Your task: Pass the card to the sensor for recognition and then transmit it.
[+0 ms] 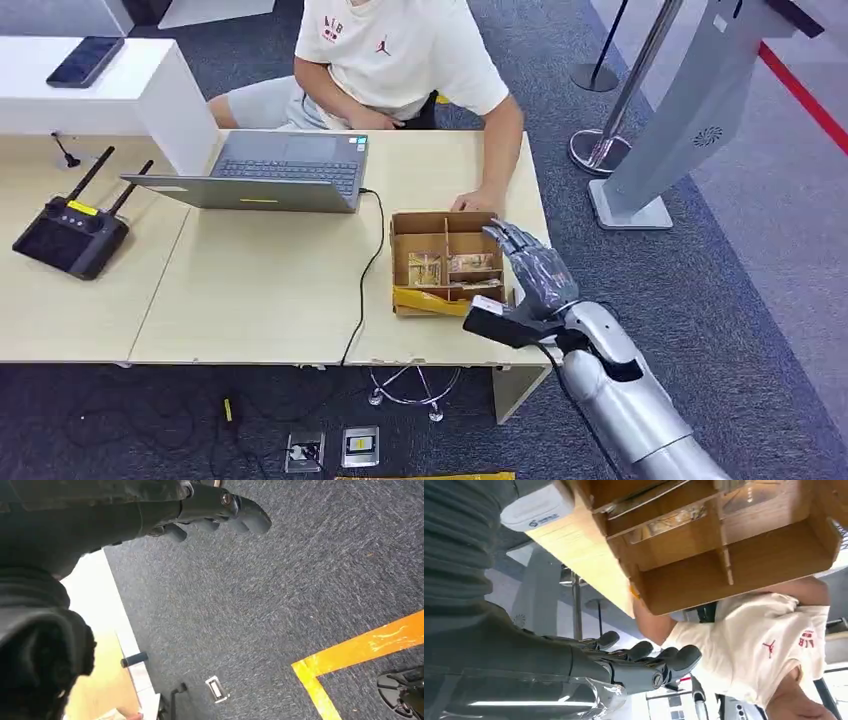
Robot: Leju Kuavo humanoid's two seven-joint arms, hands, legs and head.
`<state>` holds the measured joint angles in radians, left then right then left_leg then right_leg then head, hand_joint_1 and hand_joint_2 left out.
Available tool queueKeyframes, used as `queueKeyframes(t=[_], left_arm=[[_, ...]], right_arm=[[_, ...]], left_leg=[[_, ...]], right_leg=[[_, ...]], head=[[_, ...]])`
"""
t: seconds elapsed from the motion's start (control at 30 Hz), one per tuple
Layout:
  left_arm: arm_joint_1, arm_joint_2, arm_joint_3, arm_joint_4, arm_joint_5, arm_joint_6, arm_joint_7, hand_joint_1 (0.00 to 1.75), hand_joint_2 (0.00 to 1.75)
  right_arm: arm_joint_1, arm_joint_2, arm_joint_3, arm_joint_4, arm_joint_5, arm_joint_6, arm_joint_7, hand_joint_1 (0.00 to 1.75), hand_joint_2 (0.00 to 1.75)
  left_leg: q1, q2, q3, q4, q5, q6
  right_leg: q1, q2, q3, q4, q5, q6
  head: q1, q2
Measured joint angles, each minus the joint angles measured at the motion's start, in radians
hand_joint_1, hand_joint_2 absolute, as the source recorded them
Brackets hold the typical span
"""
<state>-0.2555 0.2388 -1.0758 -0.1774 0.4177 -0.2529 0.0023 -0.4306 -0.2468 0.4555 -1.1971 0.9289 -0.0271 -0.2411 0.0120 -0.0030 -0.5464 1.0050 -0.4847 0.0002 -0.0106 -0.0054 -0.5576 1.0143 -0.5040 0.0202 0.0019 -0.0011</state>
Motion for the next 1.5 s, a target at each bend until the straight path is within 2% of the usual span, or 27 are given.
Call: queueKeyframes(t=[0.37,0.93,0.97,1.0,1.03,1.5], left_arm=[[-0.002,-0.004,0.000,0.000,0.000,0.000,0.004,0.00,0.00],[-0.001,-0.004,0.000,0.000,0.002,0.000,0.009,0.00,0.00],[-0.001,-0.004,0.000,0.000,0.002,0.000,0.009,0.00,0.00],[-0.001,-0.004,0.000,0.000,0.002,0.000,0.009,0.00,0.00],[-0.001,-0.004,0.000,0.000,0.001,0.000,0.009,0.00,0.00],[-0.001,-0.005,0.000,0.000,-0.007,0.000,0.010,0.00,0.00]], right_arm=[[-0.053,0.057,0.031,0.119,0.035,-0.050,-0.013,0.00,1.75],[-0.062,0.059,0.045,0.217,0.061,-0.058,-0.010,0.00,1.75],[-0.062,0.059,0.045,0.219,0.061,-0.059,-0.010,0.16,1.75],[-0.062,0.058,0.045,0.222,0.060,-0.059,-0.010,1.55,1.75],[-0.062,0.058,0.045,0.225,0.057,-0.060,-0.010,1.75,1.75],[-0.064,0.056,0.040,0.251,0.028,-0.054,-0.009,1.75,1.75]], left_leg=[[0.000,0.000,0.000,0.000,0.000,0.000],[0.000,0.000,0.000,0.000,0.000,0.000],[0.000,0.000,0.000,0.000,0.000,0.000],[0.000,0.000,0.000,0.000,0.000,0.000],[0.000,0.000,0.000,0.000,0.000,0.000],[0.000,0.000,0.000,0.000,0.000,0.000]], right_leg=[[0.000,0.000,0.000,0.000,0.000,0.000],[0.000,0.000,0.000,0.000,0.000,0.000],[0.000,0.000,0.000,0.000,0.000,0.000],[0.000,0.000,0.000,0.000,0.000,0.000],[0.000,0.000,0.000,0.000,0.000,0.000],[0.000,0.000,0.000,0.000,0.000,0.000]], head=[[0.000,0.000],[0.000,0.000],[0.000,0.000],[0.000,0.000],[0.000,0.000],[0.000,0.000]])
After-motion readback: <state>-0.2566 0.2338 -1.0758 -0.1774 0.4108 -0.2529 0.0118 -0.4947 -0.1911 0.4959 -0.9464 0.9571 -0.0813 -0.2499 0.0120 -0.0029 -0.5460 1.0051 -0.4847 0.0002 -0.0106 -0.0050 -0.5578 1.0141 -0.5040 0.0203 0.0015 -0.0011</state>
